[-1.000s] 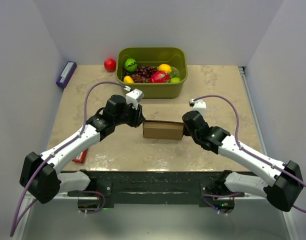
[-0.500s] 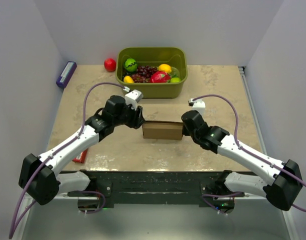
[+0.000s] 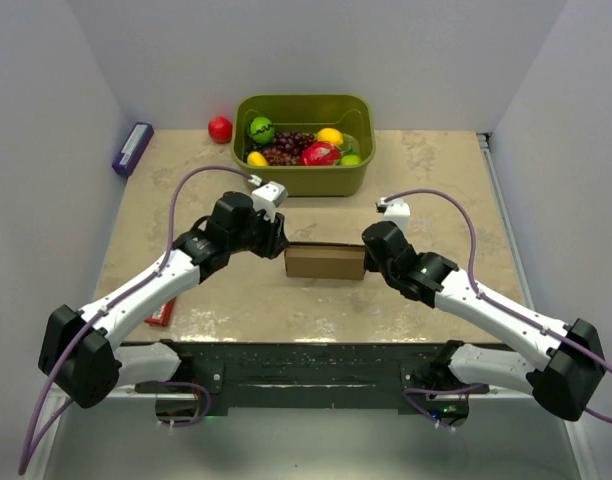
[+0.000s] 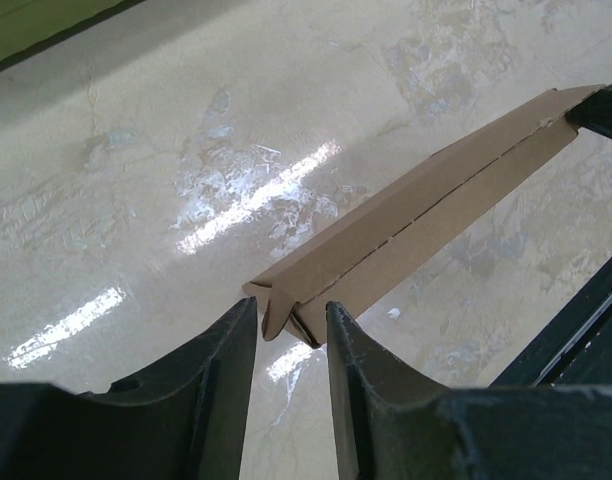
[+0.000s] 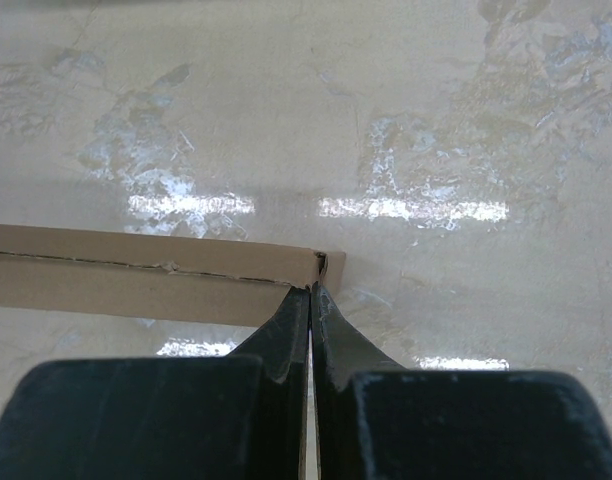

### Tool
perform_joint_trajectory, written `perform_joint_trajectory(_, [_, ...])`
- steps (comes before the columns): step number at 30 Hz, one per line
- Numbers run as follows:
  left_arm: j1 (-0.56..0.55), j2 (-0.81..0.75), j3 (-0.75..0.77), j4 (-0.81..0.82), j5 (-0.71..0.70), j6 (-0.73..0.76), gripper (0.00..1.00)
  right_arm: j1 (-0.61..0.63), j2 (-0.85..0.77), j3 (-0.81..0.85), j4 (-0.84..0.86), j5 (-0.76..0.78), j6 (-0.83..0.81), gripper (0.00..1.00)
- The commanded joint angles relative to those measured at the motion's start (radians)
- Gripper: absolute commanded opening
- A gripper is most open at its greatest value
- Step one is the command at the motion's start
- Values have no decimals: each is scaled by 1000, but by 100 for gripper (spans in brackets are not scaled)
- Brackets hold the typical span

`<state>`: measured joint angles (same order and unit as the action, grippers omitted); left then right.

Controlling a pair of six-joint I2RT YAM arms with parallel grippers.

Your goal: Fold the paper box

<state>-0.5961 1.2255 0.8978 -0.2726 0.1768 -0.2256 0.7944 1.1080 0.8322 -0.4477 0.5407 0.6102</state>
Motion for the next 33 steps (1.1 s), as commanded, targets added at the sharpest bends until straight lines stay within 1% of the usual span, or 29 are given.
perform_joint_trajectory(1, [-16,25,24,-13,-8,-3,39,8,9,24,-6,31,14,0])
perform_joint_trajectory(5, [-21,29,26,-16,-20,3,39,8,9,24,-8,35,14,0])
perform_joint_trajectory(6, [-24,31,26,-13,-20,3,33,8,9,24,-8,35,14,0])
perform_joint_trajectory(8, [-24,35,29,-11,-22,2,26,9,10,25,-8,36,16,0])
perform_joint_trajectory(9, [-24,37,32,-10,-22,0,19,9,12,25,-8,36,14,0])
perform_joint_trajectory(10, [-24,37,32,-8,-22,-3,16,8,10,25,-6,36,14,0])
perform_joint_trajectory(12, [-25,40,33,-4,-22,-12,10,11,13,24,-5,41,14,0])
perform_joint_trajectory(16, [-30,48,47,4,-31,-40,5,17,18,21,1,47,19,0])
perform_joint_trajectory(23, [-36,80,76,10,-48,-102,0,45,24,24,-3,85,25,0])
perform_joint_trajectory(33, [-34,138,110,36,-16,-167,0,111,61,27,-19,180,60,0])
